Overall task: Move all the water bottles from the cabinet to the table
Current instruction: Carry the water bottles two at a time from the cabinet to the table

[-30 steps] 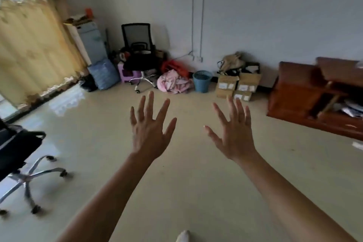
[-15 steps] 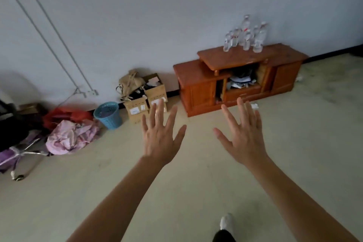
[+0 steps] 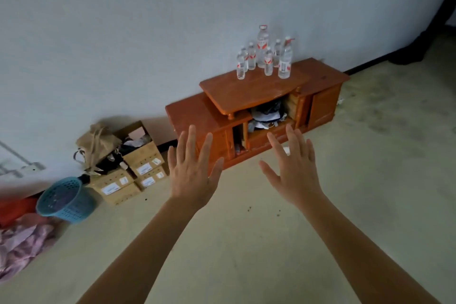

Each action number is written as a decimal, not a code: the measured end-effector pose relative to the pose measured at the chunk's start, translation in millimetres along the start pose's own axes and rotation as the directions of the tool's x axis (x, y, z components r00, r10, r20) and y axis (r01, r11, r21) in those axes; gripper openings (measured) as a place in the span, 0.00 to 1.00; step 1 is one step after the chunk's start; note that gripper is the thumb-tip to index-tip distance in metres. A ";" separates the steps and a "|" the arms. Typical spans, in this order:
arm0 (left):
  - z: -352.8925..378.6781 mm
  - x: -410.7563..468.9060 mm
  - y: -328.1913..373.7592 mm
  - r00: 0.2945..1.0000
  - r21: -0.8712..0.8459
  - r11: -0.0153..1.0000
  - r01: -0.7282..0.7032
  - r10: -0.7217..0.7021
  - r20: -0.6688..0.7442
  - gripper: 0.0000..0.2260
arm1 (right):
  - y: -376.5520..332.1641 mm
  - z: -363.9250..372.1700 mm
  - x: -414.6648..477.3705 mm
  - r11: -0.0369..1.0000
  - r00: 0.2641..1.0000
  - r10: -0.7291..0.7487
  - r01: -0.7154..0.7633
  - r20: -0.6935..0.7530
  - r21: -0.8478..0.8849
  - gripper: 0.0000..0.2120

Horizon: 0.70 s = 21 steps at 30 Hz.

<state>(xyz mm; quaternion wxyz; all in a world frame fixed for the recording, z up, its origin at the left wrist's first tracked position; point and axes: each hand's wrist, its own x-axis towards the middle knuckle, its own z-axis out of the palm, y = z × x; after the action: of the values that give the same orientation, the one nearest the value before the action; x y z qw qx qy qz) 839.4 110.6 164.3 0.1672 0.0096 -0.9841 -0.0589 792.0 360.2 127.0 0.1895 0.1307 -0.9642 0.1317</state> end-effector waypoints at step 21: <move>246.3 586.8 -48.5 0.980 -0.189 0.974 -0.124 0.150 0.132 0.31 | 150.5 226.0 500.7 0.989 0.989 0.144 -0.143 0.040 -0.029 0.34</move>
<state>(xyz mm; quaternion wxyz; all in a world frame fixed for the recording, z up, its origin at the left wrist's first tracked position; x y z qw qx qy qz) 204.1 67.6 120.2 0.0989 -0.0780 -0.9826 -0.1361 224.1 330.4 94.4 0.1607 0.0614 -0.9765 0.1297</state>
